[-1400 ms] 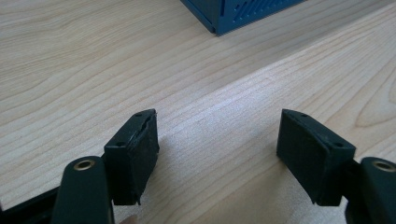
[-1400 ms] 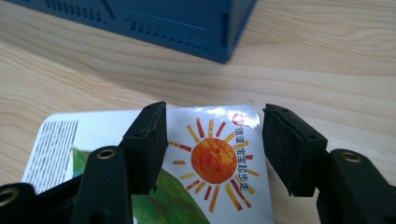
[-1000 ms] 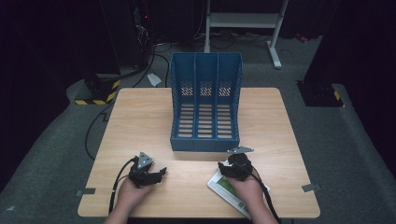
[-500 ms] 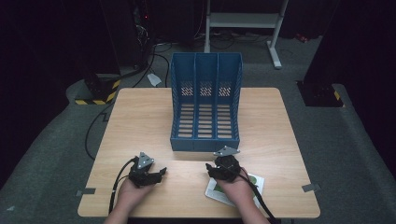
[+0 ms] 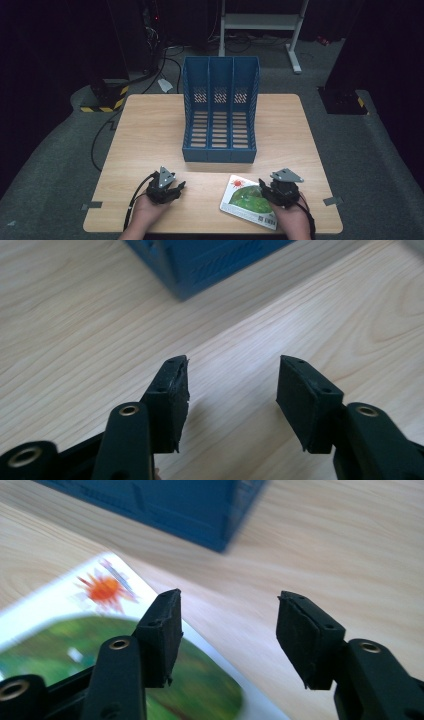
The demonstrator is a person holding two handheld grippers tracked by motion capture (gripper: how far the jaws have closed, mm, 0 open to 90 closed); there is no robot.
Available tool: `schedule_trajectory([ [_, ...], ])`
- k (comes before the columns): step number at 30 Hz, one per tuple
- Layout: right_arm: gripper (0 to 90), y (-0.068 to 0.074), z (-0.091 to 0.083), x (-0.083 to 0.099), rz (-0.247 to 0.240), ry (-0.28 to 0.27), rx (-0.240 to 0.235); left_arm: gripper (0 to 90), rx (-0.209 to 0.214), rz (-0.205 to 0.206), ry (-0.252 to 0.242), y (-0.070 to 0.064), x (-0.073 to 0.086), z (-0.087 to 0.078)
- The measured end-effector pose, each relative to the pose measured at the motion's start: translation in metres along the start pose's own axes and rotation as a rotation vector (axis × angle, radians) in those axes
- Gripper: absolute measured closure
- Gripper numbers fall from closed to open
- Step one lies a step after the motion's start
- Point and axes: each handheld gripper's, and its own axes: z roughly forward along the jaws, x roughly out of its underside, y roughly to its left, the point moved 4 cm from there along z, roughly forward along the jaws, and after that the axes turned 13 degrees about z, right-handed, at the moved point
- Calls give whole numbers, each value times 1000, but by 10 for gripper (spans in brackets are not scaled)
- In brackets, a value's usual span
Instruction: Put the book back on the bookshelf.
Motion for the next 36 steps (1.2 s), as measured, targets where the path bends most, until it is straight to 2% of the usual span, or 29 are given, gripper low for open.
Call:
schedule_trajectory([
  [3, 463, -18, -11, 15, 21, 3, 43, 482, 38, -17, -36, -12, -8, -1],
  [8, 506, -41, -23, 37, 66, 12, 98, 515, 98, -3, -75, -36, -23, 1],
  [13, 535, -57, -27, 51, 111, 24, 132, 536, 128, 60, -83, -65, -37, 7],
  [14, 535, -57, -26, 54, 120, 32, 129, 534, 140, 63, -80, -69, -39, 8],
  [18, 535, -54, -22, 59, 105, 55, 125, 535, 163, 67, -73, -79, -45, 13],
  [23, 546, -49, -17, 61, 82, 68, 122, 539, 180, 60, -58, -81, -46, 17],
  [29, 553, -46, -15, 61, 93, 72, 118, 541, 189, 80, -31, -84, -43, 21],
  [33, 553, -37, -11, 59, 85, 76, 112, 544, 191, 85, -24, -85, -42, 23],
  [36, 554, -28, -7, 56, 61, 75, 95, 547, 194, 85, -24, -85, -42, 22],
])
